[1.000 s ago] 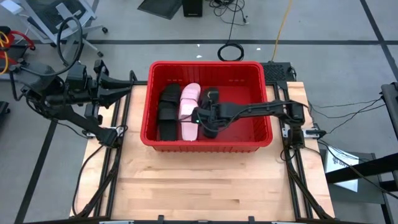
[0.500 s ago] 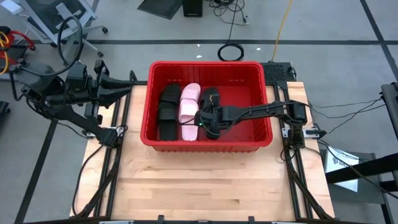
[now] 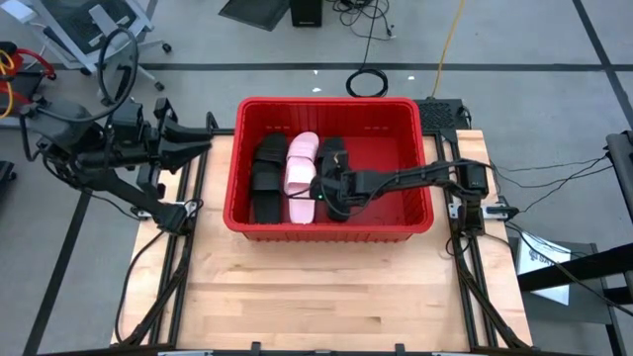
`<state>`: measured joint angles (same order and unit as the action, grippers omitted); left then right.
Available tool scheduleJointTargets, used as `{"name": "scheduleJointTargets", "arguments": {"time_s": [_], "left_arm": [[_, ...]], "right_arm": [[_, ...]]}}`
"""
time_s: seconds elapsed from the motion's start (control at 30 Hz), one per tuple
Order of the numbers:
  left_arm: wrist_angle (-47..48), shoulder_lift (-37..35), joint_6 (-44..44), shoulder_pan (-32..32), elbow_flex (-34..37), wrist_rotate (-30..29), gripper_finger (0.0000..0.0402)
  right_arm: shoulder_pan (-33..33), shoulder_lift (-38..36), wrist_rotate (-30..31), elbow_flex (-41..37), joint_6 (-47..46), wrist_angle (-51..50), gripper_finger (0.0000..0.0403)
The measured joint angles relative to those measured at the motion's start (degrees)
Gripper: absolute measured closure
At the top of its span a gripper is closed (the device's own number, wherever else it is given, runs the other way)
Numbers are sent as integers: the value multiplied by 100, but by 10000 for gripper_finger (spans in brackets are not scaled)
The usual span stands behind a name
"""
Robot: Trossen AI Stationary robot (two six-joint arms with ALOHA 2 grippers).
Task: Pick and place slides into bin
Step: Put the black slide into the red bin
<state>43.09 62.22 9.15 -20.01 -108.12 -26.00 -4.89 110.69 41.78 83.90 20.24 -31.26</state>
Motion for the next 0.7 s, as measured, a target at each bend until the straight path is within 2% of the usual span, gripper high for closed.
{"name": "scheduleJointTargets", "arguments": {"time_s": [0.2, 0.7], "left_arm": [[4, 59, 158, 0, 0, 48, 314], [7, 79, 159, 0, 0, 48, 314]], "right_arm": [[-119, 0, -285, -2, 41, 152, 403], [-144, 2, -455, -2, -269, 291, 395]]}}
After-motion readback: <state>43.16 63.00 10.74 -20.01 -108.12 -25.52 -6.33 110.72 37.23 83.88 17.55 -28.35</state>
